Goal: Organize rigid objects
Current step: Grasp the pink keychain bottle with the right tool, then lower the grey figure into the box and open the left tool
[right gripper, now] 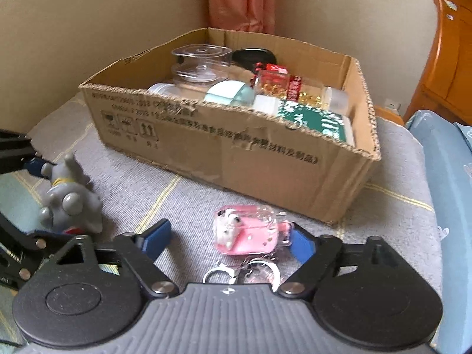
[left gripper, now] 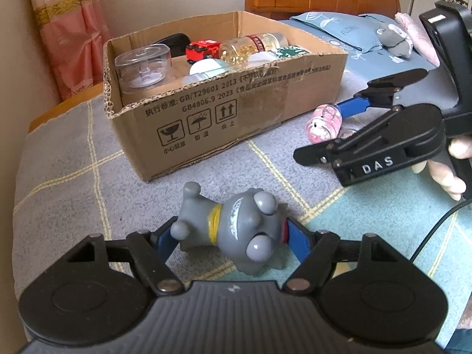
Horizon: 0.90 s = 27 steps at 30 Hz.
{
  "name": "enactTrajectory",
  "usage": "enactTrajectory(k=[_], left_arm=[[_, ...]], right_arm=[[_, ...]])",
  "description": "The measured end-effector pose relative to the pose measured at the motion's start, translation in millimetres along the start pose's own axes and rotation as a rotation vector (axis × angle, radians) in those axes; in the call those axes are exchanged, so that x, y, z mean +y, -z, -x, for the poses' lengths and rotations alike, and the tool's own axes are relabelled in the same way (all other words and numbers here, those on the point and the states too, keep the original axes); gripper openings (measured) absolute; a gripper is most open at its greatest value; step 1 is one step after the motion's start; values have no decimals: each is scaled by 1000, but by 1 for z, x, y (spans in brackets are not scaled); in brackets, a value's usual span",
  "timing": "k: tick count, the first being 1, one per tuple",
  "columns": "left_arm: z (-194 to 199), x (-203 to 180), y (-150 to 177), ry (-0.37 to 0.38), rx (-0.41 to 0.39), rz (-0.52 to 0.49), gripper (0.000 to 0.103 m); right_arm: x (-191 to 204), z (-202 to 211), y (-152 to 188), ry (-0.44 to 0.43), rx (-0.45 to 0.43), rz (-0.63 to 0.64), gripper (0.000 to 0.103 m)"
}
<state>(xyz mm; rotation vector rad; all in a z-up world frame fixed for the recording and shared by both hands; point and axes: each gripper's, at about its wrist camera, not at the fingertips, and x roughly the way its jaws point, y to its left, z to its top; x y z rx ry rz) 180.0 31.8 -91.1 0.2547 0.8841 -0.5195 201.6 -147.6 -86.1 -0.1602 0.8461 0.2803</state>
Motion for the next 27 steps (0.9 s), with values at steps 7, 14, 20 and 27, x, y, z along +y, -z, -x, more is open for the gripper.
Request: enactTrajectory(k=[7,14,20,27], left_arm=[[5,0,-1,3,-20,-11,76],[6,0,-3,5,-22,-3,73],[8,2,-5,7,-12,6,72],[26,-1,-9,29,-7,-8,72]], right_arm=[[-2,5,1,33,-6,5,62],[-6,9,5,35,-10,-8,57],[-2,13,7,29,-8,8,56],[1,34,9,3,-17,67,56]])
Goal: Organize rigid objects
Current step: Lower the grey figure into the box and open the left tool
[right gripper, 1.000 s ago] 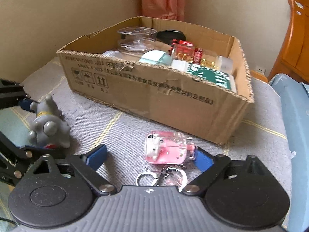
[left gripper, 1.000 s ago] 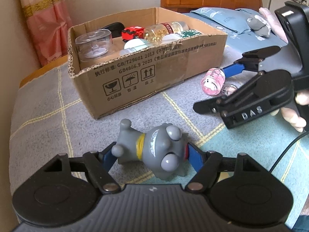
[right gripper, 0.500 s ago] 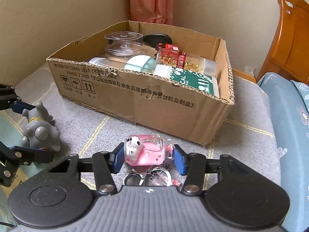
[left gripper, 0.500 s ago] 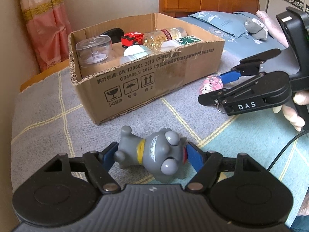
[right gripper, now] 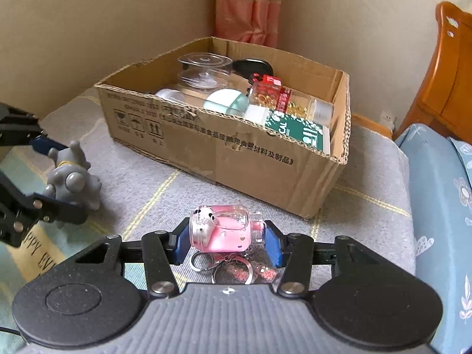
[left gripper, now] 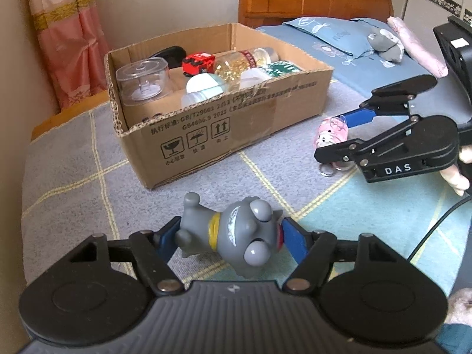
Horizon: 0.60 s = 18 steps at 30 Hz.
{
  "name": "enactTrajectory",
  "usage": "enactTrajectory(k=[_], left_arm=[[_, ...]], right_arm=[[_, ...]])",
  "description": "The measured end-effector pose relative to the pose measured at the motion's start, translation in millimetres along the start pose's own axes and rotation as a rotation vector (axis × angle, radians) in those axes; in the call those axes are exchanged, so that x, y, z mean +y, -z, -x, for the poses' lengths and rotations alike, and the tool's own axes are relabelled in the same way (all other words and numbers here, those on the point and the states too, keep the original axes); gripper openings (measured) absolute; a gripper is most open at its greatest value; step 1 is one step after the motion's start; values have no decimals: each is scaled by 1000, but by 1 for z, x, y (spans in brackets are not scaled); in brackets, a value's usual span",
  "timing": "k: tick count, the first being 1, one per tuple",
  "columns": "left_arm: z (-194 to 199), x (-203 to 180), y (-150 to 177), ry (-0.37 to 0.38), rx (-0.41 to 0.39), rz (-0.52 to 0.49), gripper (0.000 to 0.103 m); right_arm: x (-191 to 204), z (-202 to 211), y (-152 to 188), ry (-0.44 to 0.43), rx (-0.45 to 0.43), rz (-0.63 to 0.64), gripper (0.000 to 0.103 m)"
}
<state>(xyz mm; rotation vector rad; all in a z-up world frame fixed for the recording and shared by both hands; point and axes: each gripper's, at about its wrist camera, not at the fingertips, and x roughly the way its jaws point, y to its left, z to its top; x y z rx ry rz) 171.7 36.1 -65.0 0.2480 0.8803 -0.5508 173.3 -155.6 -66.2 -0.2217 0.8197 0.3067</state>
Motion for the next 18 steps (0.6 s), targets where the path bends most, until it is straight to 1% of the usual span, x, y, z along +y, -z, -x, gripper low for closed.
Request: enactTrajectory(k=[6,9,15,18], left_arm=[[18,-8,-7,12,20,-44,72],[29,-10,-13,22,15,-53,72],[46,-10,-35,28,-24,-65,72],[50,-9,-50,24,-51,-73,72]], right_arm=[[2,27,-3,-38,-9,57,56],[5,41,-5,-48,-13,93,56],[-3,65,-16,-102,-23,81,56],[-5,73,-25,-102,-40,89,56]])
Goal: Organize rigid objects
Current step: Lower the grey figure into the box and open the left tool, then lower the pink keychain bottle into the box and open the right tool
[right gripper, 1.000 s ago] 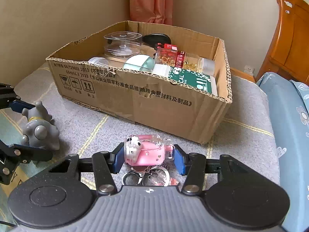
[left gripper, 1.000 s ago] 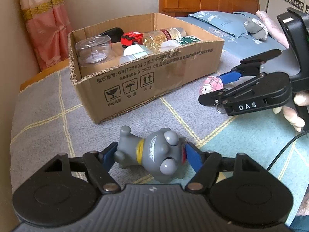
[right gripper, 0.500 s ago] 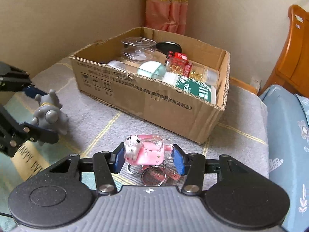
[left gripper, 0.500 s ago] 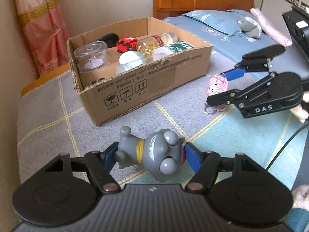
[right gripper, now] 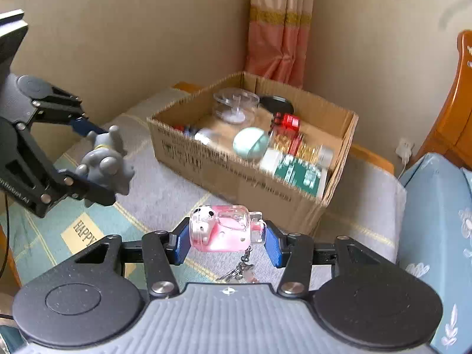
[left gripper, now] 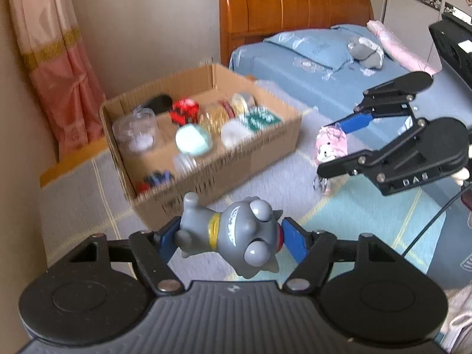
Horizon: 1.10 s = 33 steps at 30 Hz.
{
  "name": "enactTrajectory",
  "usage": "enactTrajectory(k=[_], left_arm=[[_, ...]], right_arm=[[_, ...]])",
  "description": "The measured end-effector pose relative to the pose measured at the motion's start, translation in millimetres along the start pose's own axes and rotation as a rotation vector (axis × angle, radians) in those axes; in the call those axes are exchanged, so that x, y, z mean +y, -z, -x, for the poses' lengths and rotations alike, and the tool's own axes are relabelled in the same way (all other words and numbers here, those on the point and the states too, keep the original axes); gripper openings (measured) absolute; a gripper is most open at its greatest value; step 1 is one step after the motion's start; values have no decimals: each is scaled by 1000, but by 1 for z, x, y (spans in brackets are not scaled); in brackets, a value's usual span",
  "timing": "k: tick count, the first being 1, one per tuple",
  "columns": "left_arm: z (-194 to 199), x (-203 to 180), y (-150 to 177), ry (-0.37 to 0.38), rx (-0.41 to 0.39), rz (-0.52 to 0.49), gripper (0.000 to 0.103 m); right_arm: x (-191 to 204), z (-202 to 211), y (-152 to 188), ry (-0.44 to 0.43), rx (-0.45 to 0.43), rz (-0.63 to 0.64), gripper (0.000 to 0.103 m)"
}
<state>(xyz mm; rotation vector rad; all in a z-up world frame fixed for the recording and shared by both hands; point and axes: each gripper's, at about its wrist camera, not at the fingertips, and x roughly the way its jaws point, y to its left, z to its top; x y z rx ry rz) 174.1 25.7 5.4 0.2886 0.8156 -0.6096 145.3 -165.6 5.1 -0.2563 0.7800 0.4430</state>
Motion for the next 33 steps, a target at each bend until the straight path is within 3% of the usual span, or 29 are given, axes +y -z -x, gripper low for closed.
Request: enactTrajectory(k=[13,21,22,25,33], left_arm=[[-29,42,-71,-67,-68,47,72],[-64,70,-79,-100,-46,120,73],[-68,72,-79,-110,-47,124,75],[-72,72,-75,-146,-64,136,99],[-58,63,-58,-180,-119,137,101]], right_arm=[[-23,14,-51,36,-85,20,56],[-38,3,-69,50,-82,6,56],[-39,2,-70,50,-80,5,56],[-42,-3,-73,51,-78,2,56],[-53,-13,-85,57,-77,-11,56]])
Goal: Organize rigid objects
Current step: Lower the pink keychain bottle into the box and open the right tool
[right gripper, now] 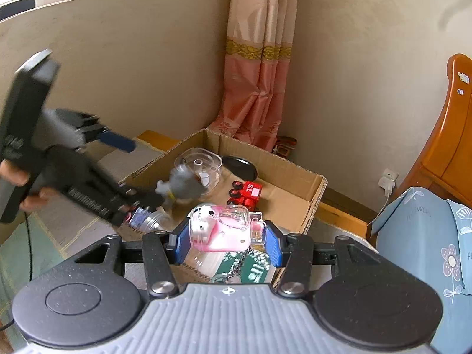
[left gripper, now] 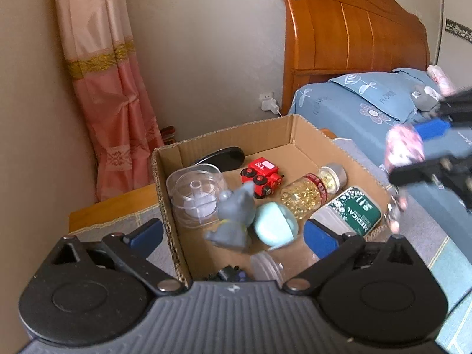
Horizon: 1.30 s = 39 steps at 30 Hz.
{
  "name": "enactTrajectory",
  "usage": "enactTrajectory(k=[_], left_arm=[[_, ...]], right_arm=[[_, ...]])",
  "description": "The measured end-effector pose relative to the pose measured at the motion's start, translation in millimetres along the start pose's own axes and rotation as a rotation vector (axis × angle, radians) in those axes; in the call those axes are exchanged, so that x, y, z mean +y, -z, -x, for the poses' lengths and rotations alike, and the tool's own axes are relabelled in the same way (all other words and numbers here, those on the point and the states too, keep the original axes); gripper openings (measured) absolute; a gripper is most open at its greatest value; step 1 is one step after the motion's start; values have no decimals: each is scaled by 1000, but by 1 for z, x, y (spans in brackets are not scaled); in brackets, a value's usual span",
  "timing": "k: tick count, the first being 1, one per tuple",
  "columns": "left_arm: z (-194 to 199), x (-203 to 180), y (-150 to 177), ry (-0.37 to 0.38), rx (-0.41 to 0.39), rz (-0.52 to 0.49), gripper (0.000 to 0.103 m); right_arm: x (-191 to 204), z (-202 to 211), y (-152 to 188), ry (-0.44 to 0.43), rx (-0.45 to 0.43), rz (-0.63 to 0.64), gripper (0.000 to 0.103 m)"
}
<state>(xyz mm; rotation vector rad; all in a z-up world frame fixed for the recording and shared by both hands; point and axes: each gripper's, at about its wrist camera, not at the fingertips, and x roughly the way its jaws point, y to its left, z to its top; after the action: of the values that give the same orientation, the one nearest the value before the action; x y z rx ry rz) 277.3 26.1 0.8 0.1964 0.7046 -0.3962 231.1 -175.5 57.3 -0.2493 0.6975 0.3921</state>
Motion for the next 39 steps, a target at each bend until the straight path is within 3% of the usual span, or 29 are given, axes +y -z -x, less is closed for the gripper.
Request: enactTrajectory(k=[14,21,39], left_arm=[[23,-20,19,-57,-64,-39,102],[33,-22,24,-63,-98,-2,102],[48,-17,35,-60,-75,12,102]], right_arm=[[-22,-28,-41,55,-8,-55,56],[-37,-49,-55,81,14,-82,56],[-68,-116,-56,107,135,-191,56]])
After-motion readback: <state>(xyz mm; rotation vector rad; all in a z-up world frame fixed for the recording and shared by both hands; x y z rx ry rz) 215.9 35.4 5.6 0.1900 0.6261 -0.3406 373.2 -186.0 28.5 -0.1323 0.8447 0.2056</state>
